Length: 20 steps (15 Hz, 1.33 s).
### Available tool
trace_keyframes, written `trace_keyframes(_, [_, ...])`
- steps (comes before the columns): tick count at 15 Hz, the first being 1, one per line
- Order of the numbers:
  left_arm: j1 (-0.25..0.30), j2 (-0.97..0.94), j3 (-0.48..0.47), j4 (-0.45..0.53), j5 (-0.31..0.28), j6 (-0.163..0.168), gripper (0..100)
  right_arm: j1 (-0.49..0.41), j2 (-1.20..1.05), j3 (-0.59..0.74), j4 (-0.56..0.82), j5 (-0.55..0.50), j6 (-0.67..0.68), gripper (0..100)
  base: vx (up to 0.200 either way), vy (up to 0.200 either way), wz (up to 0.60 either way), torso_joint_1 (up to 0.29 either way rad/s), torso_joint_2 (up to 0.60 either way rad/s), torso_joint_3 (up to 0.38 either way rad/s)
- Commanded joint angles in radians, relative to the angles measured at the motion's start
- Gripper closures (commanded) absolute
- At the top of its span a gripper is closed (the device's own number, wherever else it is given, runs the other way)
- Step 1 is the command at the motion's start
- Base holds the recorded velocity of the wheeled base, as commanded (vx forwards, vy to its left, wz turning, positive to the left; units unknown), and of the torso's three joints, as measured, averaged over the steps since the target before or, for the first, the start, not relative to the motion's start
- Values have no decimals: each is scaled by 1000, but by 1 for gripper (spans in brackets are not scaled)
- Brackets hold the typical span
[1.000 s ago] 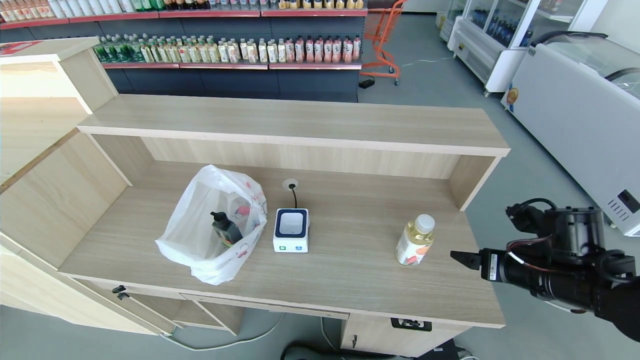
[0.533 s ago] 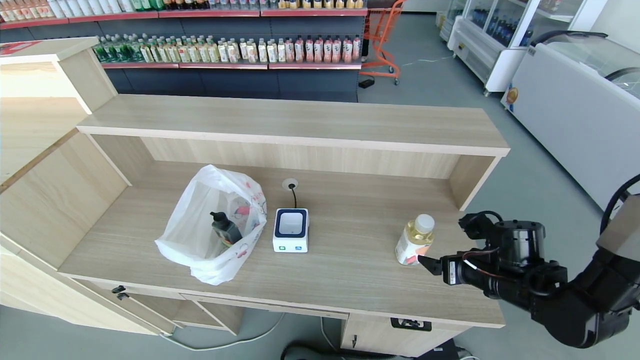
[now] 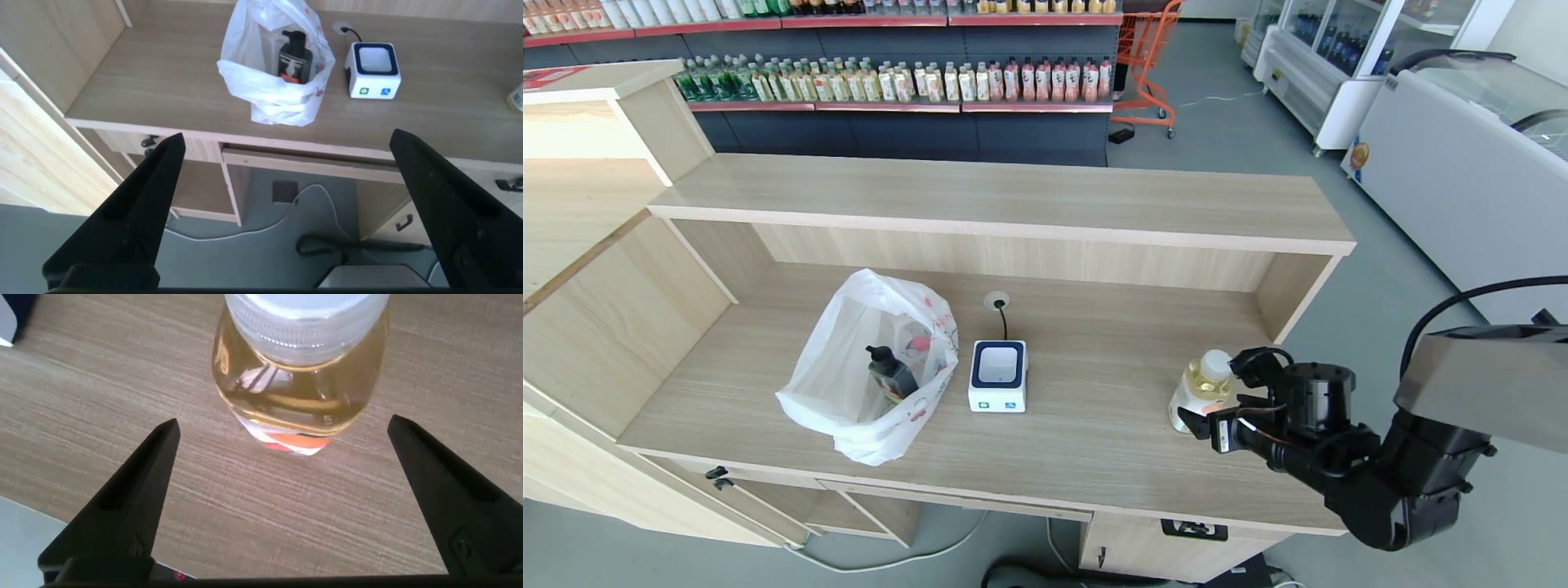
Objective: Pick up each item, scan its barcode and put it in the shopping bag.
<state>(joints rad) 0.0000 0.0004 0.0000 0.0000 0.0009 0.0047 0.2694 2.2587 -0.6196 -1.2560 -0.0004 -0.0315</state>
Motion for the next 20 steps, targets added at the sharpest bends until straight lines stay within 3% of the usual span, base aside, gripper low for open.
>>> trace_keyframes(1, [0,1,0,0,1,0,0,8,64,-54,-16,2,4,0,0,0,0,0,0,0])
trace_keyframes(7, [0,1,0,0,1,0,0,51,194,-252,-49,7,1,0,0,0,0,0,0,0])
trace_keyframes(13, [0,1,0,0,1,0,0,73,232,-290,-69,8,-10,0,0,0,0,0,0,0])
trace_keyframes(14, [0,1,0,0,1,0,0,71,231,-298,-68,7,-19,100,0,0,0,0,0,0])
trace_keyframes(20, [0,1,0,0,1,0,0,65,229,-282,-95,7,-107,100,0,0,0,0,0,0])
